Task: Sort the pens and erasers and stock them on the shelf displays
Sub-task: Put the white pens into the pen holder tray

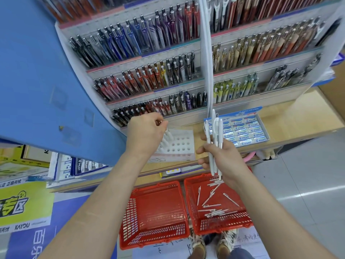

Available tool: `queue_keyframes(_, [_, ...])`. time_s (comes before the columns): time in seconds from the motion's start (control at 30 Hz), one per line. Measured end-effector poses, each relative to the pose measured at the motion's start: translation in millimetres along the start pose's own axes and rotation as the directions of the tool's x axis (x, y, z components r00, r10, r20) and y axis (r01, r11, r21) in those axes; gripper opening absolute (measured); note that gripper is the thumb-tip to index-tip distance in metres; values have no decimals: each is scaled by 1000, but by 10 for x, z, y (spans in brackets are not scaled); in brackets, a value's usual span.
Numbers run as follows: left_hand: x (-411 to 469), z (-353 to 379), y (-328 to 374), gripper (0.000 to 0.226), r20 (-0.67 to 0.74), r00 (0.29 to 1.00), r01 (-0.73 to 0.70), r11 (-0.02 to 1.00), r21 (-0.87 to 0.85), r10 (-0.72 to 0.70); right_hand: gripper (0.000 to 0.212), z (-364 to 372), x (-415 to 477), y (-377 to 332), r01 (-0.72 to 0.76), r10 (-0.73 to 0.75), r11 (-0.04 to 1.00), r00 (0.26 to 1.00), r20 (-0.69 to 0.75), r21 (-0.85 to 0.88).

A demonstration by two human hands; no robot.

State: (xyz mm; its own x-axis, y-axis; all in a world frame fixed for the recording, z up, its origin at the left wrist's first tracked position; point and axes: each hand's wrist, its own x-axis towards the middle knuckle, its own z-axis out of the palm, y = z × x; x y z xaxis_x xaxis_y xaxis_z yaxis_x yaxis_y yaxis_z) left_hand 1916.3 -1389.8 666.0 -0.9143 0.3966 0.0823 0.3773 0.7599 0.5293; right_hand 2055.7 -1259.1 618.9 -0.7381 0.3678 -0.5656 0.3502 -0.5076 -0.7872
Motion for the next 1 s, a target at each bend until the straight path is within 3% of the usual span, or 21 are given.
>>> queue_keyframes(0.2, [-26,74,-50,14,8,1000,-1,1000,-12,1,12,-11,50,48,16,-17,999,1000,-22,-48])
queue_keyframes(0.33, [18,173,-128,16,-12,996,-88,991,97,89,18,-8,104,127,-22,14,995,997,-80,-98])
queue_keyframes(0.43, [50,227,-157,19,13,997,-75,988,132,73,15,-1,89,122,-23,15,995,997,-77,-99])
queue_keyframes(0.57, [64,261,-181,22,-1,999,-53,983,174,54,25,-5,-5,64,15,-15,998,1000,5,-68])
queue_keyframes(0.73, [80,236,-159,27,61,998,-13,973,232,-1,19,-42,-110,-12,-26,29,1000,973,229,-14])
queue_keyframes(0.83, [5,128,-40,22,55,994,99,991,-86,-95,18,-55,-137,-67,38,-11,993,973,232,-113])
queue_keyframes(0.9, [-103,15,115,20,248,955,262,865,-429,-166,15,-62,-153,-100,72,-39,988,971,236,-134])
queue_keyframes(0.93, [-159,-27,179,23,364,917,345,785,-515,-164,14,-58,-164,-119,93,-54,984,967,248,-149])
queue_keyframes(1.0, [-258,-72,246,24,481,869,400,731,-552,-113,12,-36,-183,-148,127,-74,974,960,270,-186])
